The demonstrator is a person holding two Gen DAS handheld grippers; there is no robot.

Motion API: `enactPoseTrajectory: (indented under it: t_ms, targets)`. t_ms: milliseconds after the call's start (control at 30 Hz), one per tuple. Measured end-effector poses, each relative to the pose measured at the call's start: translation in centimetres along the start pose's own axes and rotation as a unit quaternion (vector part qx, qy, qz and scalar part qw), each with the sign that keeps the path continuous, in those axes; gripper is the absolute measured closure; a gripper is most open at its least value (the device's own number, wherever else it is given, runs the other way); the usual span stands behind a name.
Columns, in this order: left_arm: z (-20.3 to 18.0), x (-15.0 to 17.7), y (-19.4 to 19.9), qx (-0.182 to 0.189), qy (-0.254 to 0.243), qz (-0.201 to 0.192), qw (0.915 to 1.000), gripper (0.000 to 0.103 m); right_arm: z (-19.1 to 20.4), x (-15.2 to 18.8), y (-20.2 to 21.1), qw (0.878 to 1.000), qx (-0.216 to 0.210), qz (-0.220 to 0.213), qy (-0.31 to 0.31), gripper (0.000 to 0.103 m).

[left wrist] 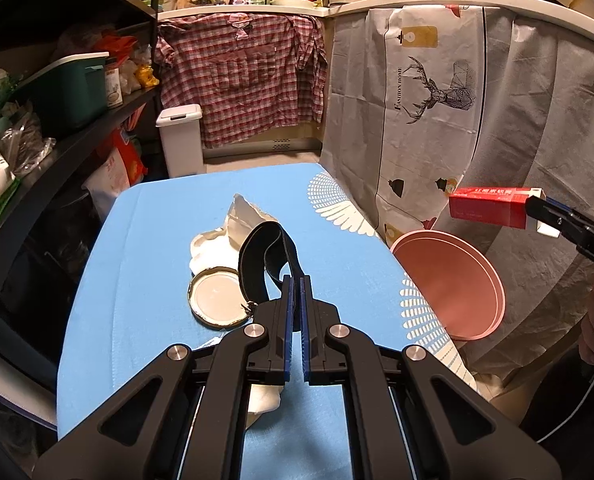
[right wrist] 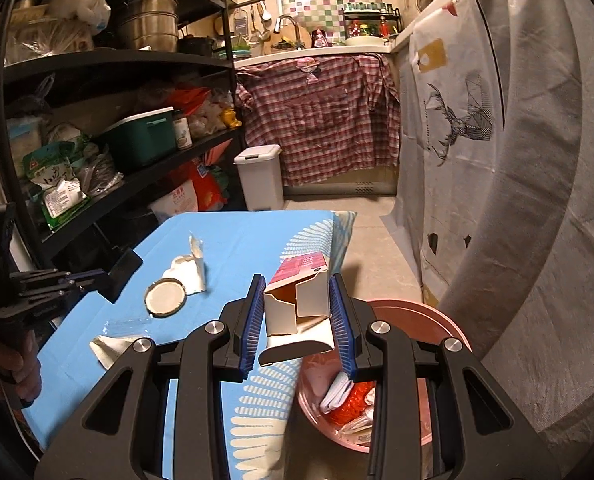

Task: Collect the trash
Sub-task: 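Carry the red box and black strap over the pink bin with both tools, then open both tools to drop the box and strap into the bin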

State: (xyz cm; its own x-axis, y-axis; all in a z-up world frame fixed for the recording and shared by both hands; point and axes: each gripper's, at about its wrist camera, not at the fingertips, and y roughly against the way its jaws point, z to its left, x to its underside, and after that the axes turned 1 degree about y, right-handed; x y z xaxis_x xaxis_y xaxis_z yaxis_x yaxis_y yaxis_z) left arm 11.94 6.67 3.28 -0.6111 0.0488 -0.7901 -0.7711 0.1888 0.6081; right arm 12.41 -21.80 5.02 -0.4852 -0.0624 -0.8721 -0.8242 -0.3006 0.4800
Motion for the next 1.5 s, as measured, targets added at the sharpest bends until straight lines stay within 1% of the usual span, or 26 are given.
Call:
enactPoseTrajectory:
  t_ms: [300,833,1133,1500]
  targets:
    - [-1.0,-0.3,-1.3,0.004,-0.005,0.007,1.0000,0.100,-2.1,0.7,-0.5,1.000,0.015,0.002,-0.019,0.070]
    - [-4.3,-0.2,-3.9,0.025,-0.027,0.023,0.9991,0.100,-5.1,1.1,-0.8,0.998,0.039,0.002,-0.044,0.070]
    - [-7.0,-0.6,-5.0,0.042,-0.052,0.036,0.9971,0.100,-6.9,1.4,-1.0,0.996,0.066,0.000,-0.061,0.070]
    - [-12.0,-2.5,-7.6,0.082,-0.063,0.038,0.9939,0.100,-9.5,1.7,-1.4,0.992,0.079,0.008,-0.101,0.070]
